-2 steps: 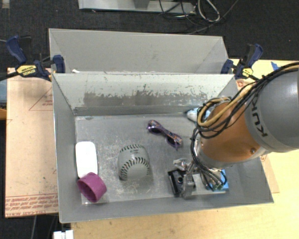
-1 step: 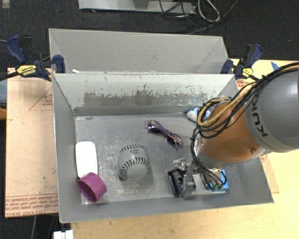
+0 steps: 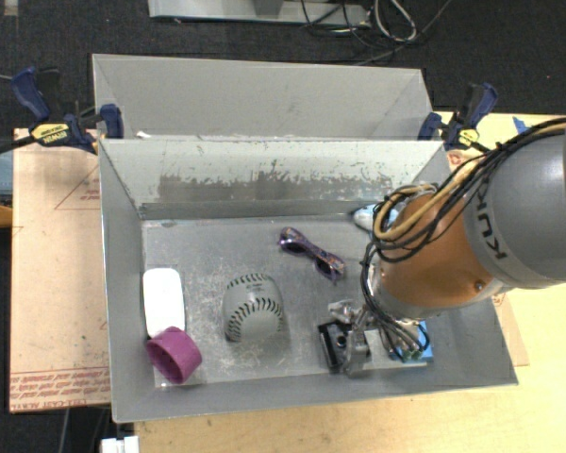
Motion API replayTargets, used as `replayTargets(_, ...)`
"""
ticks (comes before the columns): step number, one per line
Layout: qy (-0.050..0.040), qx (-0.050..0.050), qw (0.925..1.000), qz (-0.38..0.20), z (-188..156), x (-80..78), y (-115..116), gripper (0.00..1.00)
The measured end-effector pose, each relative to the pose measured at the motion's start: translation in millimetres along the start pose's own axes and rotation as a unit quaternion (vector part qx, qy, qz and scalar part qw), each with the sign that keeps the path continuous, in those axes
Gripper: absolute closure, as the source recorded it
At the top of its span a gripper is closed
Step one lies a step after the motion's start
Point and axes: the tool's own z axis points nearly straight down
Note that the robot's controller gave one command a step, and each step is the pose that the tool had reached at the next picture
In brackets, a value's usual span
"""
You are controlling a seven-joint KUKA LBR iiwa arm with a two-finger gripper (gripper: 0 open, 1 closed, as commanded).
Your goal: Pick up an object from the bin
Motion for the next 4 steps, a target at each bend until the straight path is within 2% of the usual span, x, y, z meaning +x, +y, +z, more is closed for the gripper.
replayTargets(1,0.0026,0.0,1.0,0.0,-4.2,1.3,0.4,1.0)
replayTargets(2,0.0064,-0.001,1.0,0.0,-25.7,3.4,0.9,1.0)
replayTargets(3,0.0024,0.0,1.0,0.0,-47.0,1.0,0.8,1.0)
replayTargets(4,0.0034,-0.001,1.0,0.0,-65.8,1.0,1.1,1.0)
